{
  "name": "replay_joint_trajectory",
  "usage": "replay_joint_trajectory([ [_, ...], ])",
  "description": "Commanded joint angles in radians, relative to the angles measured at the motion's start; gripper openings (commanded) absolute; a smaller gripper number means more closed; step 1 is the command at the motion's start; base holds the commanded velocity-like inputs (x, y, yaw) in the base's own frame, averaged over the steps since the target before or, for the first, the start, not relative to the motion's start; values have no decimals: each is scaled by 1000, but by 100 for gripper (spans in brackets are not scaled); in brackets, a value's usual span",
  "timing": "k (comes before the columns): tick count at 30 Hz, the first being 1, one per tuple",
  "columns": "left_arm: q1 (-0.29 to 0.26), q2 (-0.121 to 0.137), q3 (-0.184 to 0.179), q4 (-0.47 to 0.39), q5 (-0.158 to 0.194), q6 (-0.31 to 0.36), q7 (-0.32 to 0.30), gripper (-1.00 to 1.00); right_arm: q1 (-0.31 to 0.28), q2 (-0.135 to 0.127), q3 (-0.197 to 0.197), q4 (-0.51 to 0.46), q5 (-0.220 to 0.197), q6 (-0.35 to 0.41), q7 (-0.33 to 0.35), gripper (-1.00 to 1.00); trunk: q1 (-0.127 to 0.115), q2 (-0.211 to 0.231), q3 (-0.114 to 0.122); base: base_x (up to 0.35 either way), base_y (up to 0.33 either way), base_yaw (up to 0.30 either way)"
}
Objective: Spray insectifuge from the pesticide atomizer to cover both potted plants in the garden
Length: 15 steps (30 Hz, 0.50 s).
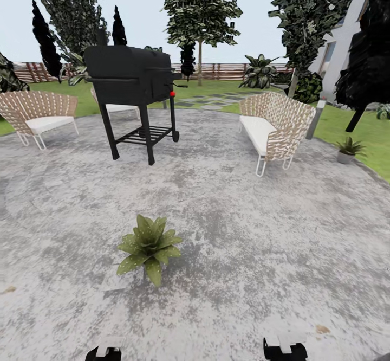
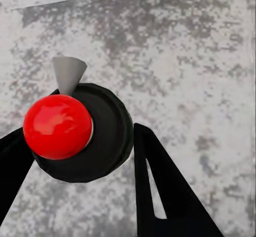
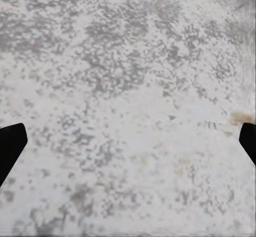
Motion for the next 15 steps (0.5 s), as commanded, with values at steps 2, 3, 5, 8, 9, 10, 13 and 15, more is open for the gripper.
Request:
replay_joint_trajectory([
  [2,0,0,2,1,-5,-3,0,-100,-1,-3,-7,0,10,-2,-6,100,0,0,-1,0,0,-295],
  [3,0,1,2,1,-5,-3,0,-100,0,-3,-10,0,10,-2,-6,100,0,0,-1,0,0,-297],
  [5,0,2,2,1,-5,-3,0,-100,-1,-1,-12,1,10,-2,-6,100,0,0,-1,0,0,-299],
  [8,12,3,2,0,-5,-4,0,-100,-1,-2,-17,1,10,-2,-6,100,0,0,1,0,0,-299],
  [9,14,2,2,-1,-5,-4,0,-100,-1,-3,-18,1,10,-2,-6,100,0,0,1,0,0,-300],
  [10,16,2,2,-1,-5,-4,-1,-100,-1,-3,-20,1,10,-2,-6,100,0,0,2,0,0,-299],
  [13,18,2,2,-1,-6,-3,-4,-100,-1,-3,-21,1,10,-2,-6,100,0,0,4,0,0,-290],
  [15,18,0,1,-1,-6,-4,-8,-100,-1,-5,-21,1,10,-2,-6,100,0,0,6,0,0,-276],
])
